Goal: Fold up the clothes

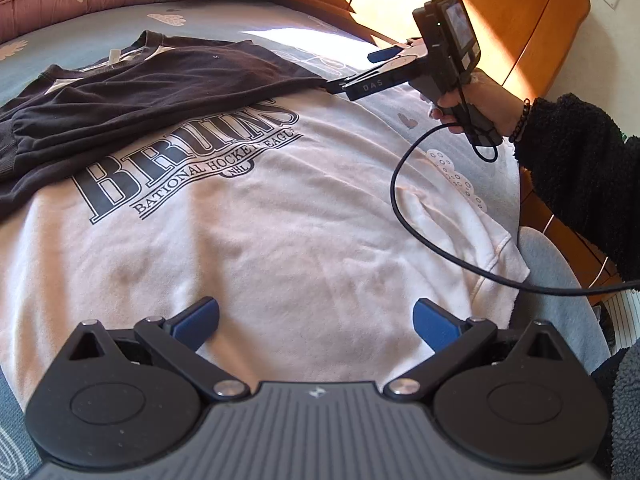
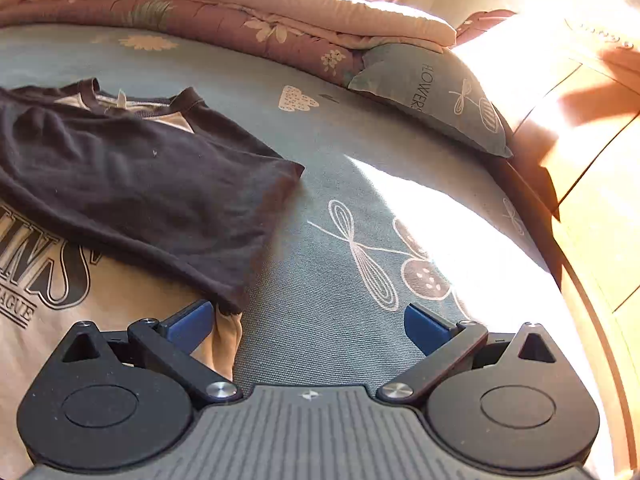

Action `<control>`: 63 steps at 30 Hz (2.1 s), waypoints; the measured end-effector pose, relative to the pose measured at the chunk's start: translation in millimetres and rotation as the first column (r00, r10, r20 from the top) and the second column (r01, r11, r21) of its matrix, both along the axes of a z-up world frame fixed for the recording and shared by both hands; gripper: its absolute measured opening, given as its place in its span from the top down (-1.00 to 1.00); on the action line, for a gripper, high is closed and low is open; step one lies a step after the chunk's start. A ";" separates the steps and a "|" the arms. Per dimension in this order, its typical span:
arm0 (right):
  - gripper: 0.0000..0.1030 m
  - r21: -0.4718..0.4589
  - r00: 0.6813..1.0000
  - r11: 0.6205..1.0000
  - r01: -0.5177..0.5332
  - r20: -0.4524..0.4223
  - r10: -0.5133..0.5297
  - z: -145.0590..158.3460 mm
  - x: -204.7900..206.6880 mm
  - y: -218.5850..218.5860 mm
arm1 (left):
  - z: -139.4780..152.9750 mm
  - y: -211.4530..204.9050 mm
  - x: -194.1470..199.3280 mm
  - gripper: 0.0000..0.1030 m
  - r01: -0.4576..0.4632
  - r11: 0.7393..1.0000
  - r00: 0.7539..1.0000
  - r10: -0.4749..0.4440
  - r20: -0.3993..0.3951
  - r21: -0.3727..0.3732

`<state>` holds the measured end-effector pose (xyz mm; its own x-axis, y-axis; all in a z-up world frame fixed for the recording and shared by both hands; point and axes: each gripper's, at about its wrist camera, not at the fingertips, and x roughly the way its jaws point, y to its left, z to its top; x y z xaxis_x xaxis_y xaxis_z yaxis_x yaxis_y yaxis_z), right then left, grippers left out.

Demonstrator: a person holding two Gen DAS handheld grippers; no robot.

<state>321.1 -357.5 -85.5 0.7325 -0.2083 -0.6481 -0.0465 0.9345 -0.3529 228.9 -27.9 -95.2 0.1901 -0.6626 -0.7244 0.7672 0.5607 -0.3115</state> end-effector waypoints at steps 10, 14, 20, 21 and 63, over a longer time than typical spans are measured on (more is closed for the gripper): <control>-1.00 -0.061 0.995 0.995 0.084 0.059 -0.080 -13.2 19.8 -6.8 | -1.9 3.1 2.4 -0.99 -0.001 1.000 1.000 0.000 -0.012 -0.020; -1.00 0.276 0.978 0.940 0.202 0.002 -0.211 -20.1 16.8 -53.1 | -1.7 3.5 2.4 -0.99 -0.003 1.000 1.000 0.003 -0.010 -0.018; -1.00 0.262 0.965 0.931 0.254 -0.003 -0.263 -21.1 11.0 -37.2 | -0.7 3.4 1.8 -0.99 -0.006 1.000 1.000 0.006 -0.006 -0.012; -1.00 0.191 0.973 0.956 0.223 0.022 -0.231 -20.0 8.9 -25.3 | -0.8 2.9 1.9 -0.99 -0.006 1.000 1.000 0.006 -0.005 -0.010; -1.00 0.413 0.993 0.906 -0.091 -0.033 0.115 -14.5 27.0 34.0 | -4.6 43.6 40.3 -0.99 -0.260 0.964 0.964 0.255 -0.080 -0.057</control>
